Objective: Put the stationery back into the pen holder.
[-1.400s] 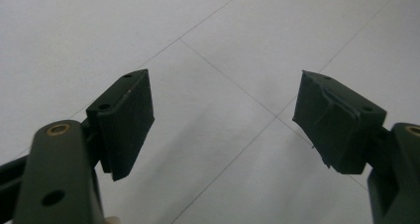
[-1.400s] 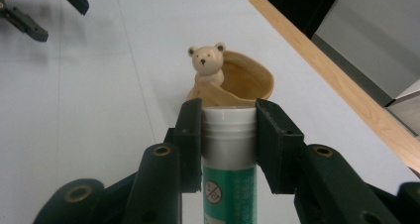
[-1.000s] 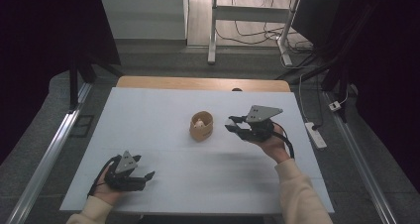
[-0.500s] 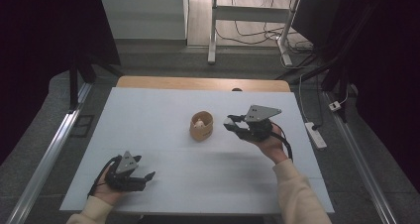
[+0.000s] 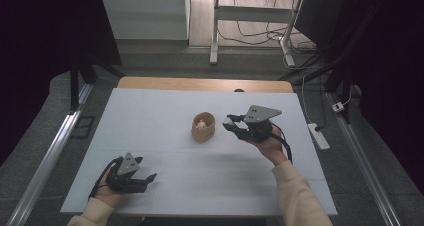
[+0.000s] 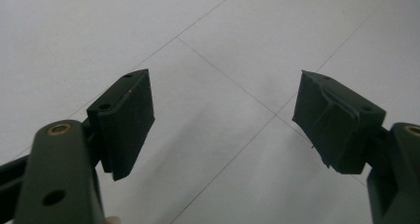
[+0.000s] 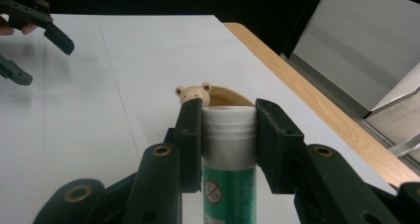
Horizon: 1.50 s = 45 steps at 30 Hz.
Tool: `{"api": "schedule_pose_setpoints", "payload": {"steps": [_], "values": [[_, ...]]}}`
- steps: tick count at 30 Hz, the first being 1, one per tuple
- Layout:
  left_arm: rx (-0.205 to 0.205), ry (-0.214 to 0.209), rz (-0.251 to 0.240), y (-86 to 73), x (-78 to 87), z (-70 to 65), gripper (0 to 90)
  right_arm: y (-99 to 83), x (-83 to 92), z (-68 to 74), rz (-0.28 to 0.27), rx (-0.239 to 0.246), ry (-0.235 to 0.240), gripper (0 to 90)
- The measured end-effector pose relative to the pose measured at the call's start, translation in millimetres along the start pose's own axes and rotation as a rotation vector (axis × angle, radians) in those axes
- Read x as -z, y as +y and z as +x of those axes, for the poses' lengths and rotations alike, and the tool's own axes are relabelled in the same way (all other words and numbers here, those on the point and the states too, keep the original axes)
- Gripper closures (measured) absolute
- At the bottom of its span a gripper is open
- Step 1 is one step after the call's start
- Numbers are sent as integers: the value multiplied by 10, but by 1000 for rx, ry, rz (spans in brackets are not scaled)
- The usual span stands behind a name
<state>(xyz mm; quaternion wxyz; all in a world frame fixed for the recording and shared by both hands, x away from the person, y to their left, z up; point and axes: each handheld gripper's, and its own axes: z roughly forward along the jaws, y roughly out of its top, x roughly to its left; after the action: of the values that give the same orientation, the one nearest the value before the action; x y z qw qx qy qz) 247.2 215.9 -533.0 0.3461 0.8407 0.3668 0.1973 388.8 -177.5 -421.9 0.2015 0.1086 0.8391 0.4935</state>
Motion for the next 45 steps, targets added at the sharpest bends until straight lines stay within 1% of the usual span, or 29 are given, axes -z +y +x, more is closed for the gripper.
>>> {"api": "schedule_pose_setpoints", "payload": {"steps": [4,8,17,26,32,39,45], "values": [[-1,1,3,2,-3,-2,233,25,-14,9,-13,-6,0,652],[-2,1,4,2,-4,-5,233,49,-26,19,-20,-1,1,652],[-4,0,7,-1,-9,-8,233,79,-60,42,-20,5,9,652],[-8,-1,12,0,-18,-12,232,127,-96,60,-36,7,13,652],[-7,0,12,-1,-16,-13,232,143,-123,65,-38,8,15,652],[-8,2,12,-1,-14,-14,233,190,-136,69,-55,5,12,652],[-5,3,7,-2,-8,-10,232,249,-180,68,-75,-9,14,652]]}}
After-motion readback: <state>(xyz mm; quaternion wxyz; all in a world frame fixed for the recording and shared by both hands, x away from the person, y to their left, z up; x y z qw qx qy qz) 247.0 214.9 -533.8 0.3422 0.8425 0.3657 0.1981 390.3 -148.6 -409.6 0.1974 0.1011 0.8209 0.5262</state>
